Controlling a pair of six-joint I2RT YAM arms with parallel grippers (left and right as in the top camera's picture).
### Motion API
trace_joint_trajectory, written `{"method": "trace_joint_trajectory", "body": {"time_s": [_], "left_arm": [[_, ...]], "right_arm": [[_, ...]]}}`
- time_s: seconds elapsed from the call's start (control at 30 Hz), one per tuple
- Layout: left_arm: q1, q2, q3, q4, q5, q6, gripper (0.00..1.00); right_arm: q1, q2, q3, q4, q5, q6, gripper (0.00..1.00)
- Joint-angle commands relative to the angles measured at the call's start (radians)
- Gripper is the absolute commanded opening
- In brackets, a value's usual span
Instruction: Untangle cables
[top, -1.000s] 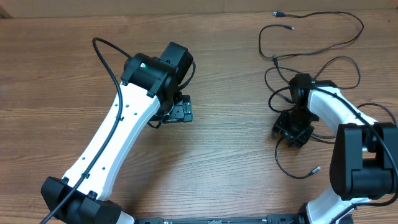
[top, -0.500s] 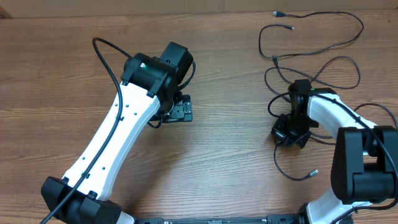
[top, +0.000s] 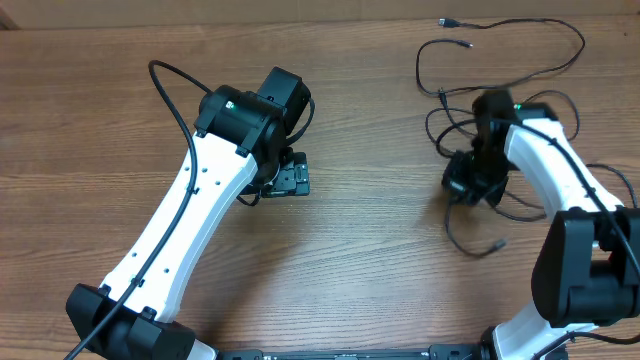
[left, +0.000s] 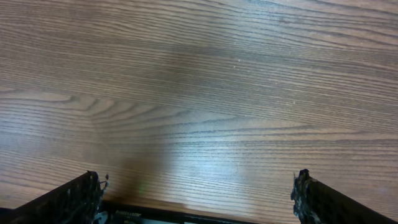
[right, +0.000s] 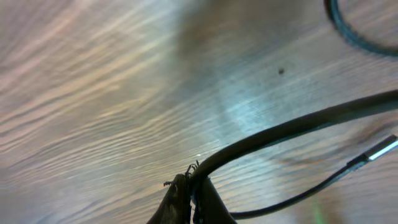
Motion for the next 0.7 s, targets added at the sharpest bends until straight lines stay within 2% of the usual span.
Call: {"method": "trace_joint_trajectory", "body": {"time_s": [0.0, 0.1, 0.33, 0.5, 0.57, 0.67], "left_arm": [[0.004, 0.002, 0.019, 0.002, -0.016, -0.010, 1.00], [0.004, 0.002, 0.019, 0.002, -0.016, -0.010, 1.00], [0.004, 0.002, 0.019, 0.009, -0.016, -0.010, 1.00], [0.004, 0.002, 0.019, 0.009, -0.016, -0.010, 1.00], [0.004, 0.002, 0.019, 0.009, -0.016, -0.010, 0.99], [0.004, 0.002, 0.019, 0.008, -0.016, -0.010, 0.99]], "right_arm": [[0.000, 0.003, 0.077, -0.008, -0.006, -0.143, 0.04], [0.000, 0.003, 0.097, -0.006, 0.012, -0.222, 0.04], [0.000, 0.003, 0.097, 0.008, 0.166, -0.223, 0.04], [0.000, 0.003, 0.093, 0.038, 0.167, -0.212, 0.04], [0.000, 0.003, 0.093, 0.050, 0.166, -0.206, 0.10], [0.000, 0.003, 0.093, 0.064, 0.158, -0.207, 0.10]]}}
